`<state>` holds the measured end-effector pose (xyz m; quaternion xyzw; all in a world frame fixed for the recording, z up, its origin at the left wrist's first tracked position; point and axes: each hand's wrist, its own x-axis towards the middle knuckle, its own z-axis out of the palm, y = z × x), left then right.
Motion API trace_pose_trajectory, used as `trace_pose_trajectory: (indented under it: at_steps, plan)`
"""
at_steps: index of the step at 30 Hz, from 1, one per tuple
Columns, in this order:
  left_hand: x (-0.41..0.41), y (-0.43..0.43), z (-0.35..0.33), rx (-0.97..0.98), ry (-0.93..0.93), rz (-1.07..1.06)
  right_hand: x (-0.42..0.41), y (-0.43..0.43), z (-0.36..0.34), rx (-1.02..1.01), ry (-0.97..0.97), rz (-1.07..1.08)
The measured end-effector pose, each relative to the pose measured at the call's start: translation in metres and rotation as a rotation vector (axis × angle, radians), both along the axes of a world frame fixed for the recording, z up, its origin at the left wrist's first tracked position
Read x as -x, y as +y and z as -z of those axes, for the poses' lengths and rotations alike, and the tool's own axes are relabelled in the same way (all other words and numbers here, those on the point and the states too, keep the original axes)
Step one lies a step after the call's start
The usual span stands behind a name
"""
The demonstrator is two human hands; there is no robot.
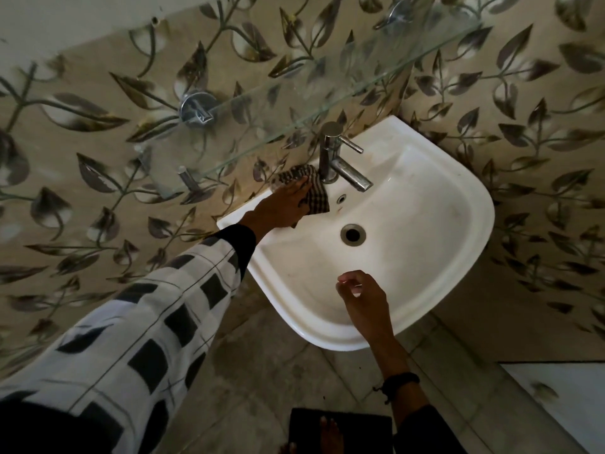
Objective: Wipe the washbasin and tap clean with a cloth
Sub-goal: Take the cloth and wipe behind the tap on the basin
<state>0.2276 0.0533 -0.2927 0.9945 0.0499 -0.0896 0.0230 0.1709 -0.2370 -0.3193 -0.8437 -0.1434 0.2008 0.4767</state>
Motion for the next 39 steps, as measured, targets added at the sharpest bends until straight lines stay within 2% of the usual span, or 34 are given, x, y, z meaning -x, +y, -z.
trace_pose_trajectory:
  at_steps: [3,7,10,12,18,23,31,39]
  plan:
    - [-0.010,0.001,0.003,0.225,0.043,-0.168,0.003,0.006,-0.001,-0.009,0.015,0.003]
    - [-0.021,-0.002,0.003,0.361,-0.080,-0.219,0.006,0.011,-0.002,-0.012,0.016,0.000]
    - [-0.028,-0.003,-0.001,0.562,-0.149,-0.336,0.009,0.011,0.000,-0.038,0.019,0.017]
    - [-0.031,-0.001,-0.001,0.602,-0.155,-0.357,0.010,0.011,0.001,-0.039,0.019,0.021]
    - [-0.028,0.002,0.009,0.506,-0.164,-0.299,0.013,0.013,0.000,-0.071,0.022,0.028]
    - [-0.002,0.000,0.020,0.289,-0.120,-0.187,0.021,0.009,0.000,-0.049,0.050,0.033]
    - [-0.023,-0.023,0.013,0.233,-0.126,-0.271,0.014,0.014,-0.006,-0.074,0.024,0.042]
    - [0.000,-0.020,0.018,0.125,-0.141,-0.045,0.016,0.009,-0.004,-0.074,0.058,0.068]
